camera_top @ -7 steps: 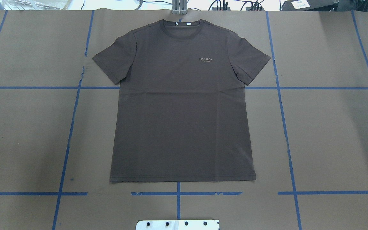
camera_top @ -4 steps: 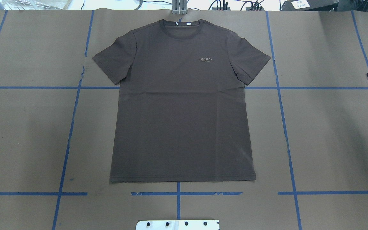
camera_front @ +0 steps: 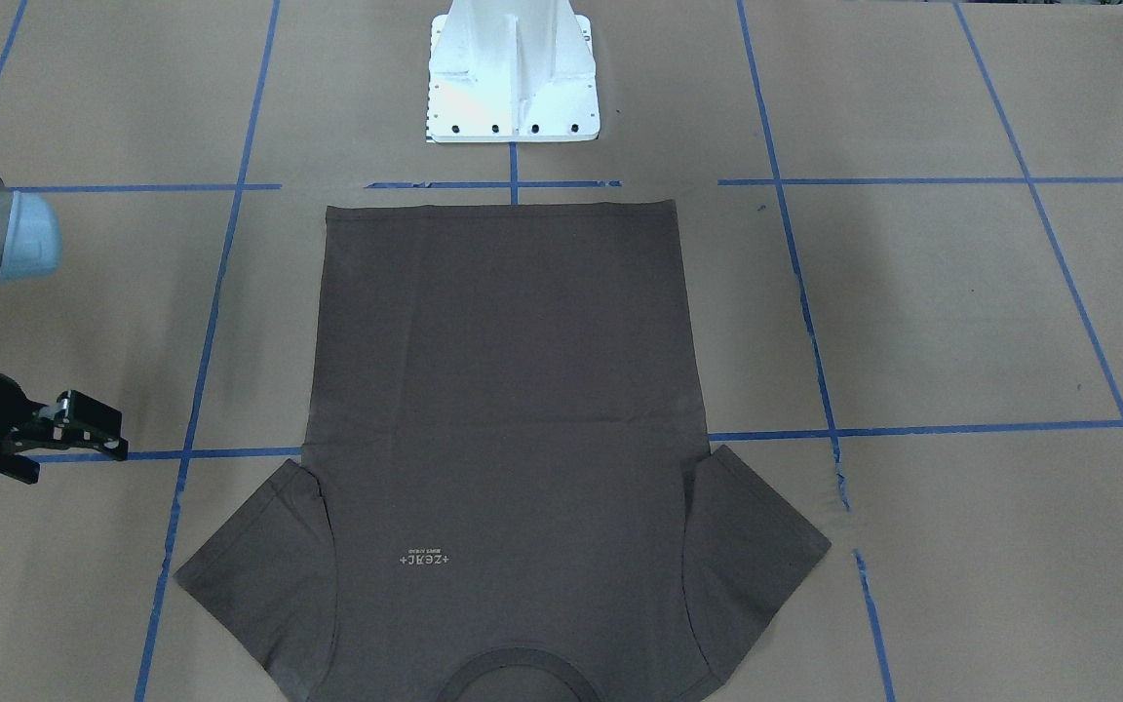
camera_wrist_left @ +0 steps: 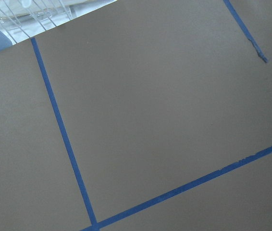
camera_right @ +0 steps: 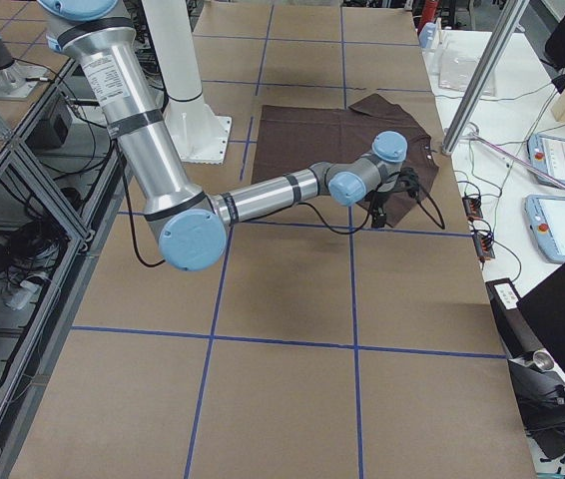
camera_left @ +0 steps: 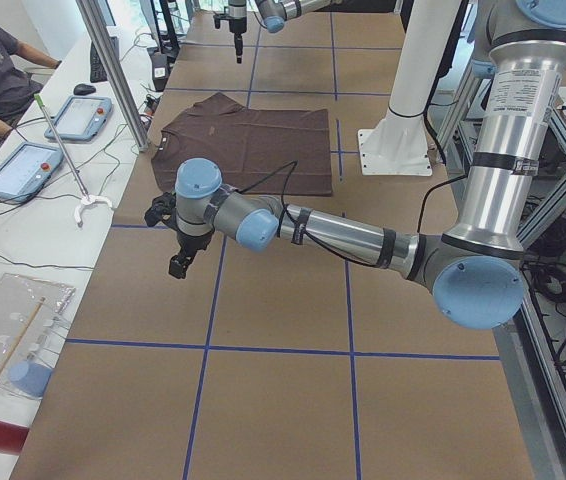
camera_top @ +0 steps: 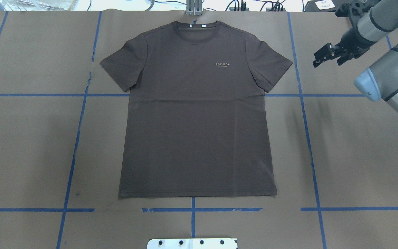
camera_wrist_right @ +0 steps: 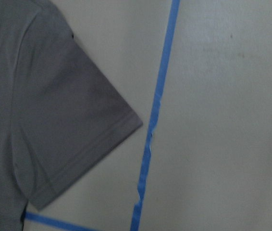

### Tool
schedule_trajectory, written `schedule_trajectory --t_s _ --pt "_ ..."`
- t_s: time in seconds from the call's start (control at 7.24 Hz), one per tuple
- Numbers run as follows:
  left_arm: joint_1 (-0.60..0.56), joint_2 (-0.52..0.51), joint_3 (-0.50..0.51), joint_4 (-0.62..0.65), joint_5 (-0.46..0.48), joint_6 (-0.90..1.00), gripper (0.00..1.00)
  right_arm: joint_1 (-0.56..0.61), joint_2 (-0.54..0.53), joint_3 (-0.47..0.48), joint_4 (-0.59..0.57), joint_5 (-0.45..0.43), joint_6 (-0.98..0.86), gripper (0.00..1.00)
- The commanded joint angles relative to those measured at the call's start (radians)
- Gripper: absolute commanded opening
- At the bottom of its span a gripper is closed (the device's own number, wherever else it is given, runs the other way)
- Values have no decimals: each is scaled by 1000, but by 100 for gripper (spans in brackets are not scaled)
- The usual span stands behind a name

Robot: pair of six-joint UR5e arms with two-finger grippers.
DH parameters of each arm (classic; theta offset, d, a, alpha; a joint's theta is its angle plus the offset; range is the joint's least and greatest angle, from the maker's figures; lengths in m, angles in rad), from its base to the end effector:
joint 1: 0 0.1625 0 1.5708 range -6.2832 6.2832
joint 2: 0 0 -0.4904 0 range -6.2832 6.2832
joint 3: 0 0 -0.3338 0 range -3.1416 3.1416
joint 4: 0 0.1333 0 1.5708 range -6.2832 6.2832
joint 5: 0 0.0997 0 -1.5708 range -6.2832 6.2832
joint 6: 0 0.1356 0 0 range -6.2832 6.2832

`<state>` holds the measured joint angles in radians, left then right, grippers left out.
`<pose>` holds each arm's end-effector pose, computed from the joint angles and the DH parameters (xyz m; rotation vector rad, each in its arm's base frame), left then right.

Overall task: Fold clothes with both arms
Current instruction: 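Move the right gripper toward the sleeve nearest it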

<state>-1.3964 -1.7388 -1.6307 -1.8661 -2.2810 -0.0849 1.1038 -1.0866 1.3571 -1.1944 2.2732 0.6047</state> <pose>0.0503 -0.5444 0.6098 0.4076 0.7539 0.2697 -0.2707 -0.6384 0.5298 0.1867 -0.8971 -0.0992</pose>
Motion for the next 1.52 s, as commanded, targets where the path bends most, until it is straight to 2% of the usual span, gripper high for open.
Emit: schedule_trajectory --t_s 0.0,0.28,0.41,0.83,1.38 --pt "31 -16 -3 -1 -1 -16 100 -33 134 -219 152 -73 102 100" --pt "31 -25 -5 -1 -3 -18 100 -73 198 -359 217 -81 101 100" --pt "31 -27 -5 -1 -3 -18 100 -85 218 -390 219 -92 102 100" --pt "31 -27 -6 -1 -5 -18 100 -100 272 -472 219 -116 101 100" --pt "30 -27 -6 -1 -5 -16 100 -110 278 -524 219 -116 101 98"
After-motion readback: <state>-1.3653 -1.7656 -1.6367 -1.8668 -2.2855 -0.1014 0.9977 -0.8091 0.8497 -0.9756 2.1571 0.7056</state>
